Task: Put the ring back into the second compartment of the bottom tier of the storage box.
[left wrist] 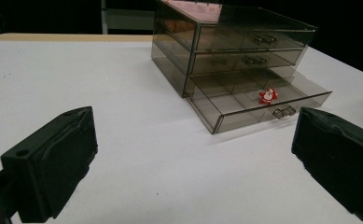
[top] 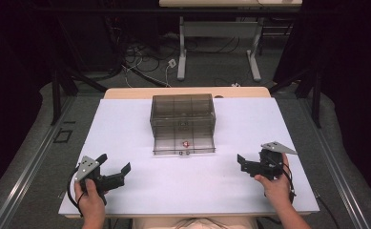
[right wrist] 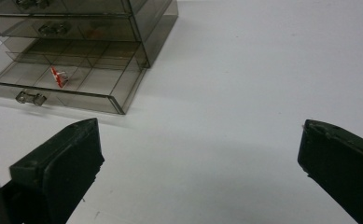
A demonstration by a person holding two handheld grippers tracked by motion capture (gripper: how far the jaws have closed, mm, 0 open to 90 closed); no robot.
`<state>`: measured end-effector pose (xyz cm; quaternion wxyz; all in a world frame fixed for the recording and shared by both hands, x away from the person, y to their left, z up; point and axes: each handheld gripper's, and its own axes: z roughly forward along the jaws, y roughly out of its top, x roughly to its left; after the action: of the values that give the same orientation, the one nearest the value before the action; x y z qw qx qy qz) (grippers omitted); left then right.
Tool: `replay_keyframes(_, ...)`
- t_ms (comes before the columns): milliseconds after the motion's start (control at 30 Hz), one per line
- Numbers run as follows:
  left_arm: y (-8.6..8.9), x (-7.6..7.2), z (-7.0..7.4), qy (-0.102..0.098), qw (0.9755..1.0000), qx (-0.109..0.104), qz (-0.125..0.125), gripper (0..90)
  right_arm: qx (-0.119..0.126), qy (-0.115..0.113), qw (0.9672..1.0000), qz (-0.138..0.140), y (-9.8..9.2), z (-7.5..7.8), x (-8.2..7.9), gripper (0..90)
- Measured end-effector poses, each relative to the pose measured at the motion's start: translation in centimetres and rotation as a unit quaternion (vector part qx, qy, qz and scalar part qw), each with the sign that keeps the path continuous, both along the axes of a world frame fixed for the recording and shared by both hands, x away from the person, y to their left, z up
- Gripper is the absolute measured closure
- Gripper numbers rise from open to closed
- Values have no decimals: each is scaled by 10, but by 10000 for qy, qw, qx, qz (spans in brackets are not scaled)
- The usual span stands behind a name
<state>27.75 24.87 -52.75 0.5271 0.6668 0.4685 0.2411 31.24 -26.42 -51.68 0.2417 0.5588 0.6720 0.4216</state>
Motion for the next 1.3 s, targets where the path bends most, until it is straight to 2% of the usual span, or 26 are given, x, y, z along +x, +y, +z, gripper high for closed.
replay_keyframes(267, -1, 0, 0, 21, 10000, 7, 22, 3, 92, 68, 9998, -183, -19, -4, -8, 0)
replay_keyframes(367, -1, 0, -1, 37, 10000, 39, 16, 3, 110, -5, 9994, -318, -29, -6, -10, 0)
replay_keyframes(600, -1, 1, -1, 43, 10000, 26, 23, 3, 233, 24, 9986, -472, -40, -11, -12, 0)
replay_keyframes(667, -1, 1, -1, 46, 10000, 22, 24, 3, 252, 110, 9983, -520, -43, -12, -13, 0)
replay_keyframes(700, -1, 1, -1, 49, 10000, 16, 21, 3, 318, 82, 9976, -611, -45, -14, -13, 0)
replay_keyframes(833, -1, 1, -1, 53, 10000, 12, 21, 3, 310, 154, 9970, -685, -51, -18, -13, 0)
replay_keyframes(867, -1, 1, -1, 53, 10000, 12, 21, 3, 310, 154, 9970, -685, -51, -18, -13, 0)
replay_keyframes(900, -1, 1, -2, 51, 10000, 6, 24, 3, 326, 58, 9971, -686, -53, -20, -11, 0)
replay_keyframes(933, -1, 1, -2, 55, 10000, -2, 26, 3, 324, 167, 9967, -728, -54, -19, -12, 0)
replay_keyframes(1033, -1, 2, -2, 56, 10000, -15, 27, 3, 320, 122, 9961, -818, -58, -22, -11, 0)
replay_keyframes(1067, -1, 2, -2, 59, 10000, -22, 29, 3, 365, 196, 9955, -849, -59, -23, -12, 0)
replay_keyframes(1267, -1, 2, -1, 59, 10000, -21, 20, 3, 397, 257, 9944, -944, -65, -27, -11, 0)
replay_keyframes(1300, -1, 2, -1, 62, 10000, -9, 10, 3, 468, 302, 9937, -973, -65, -27, -11, 0)
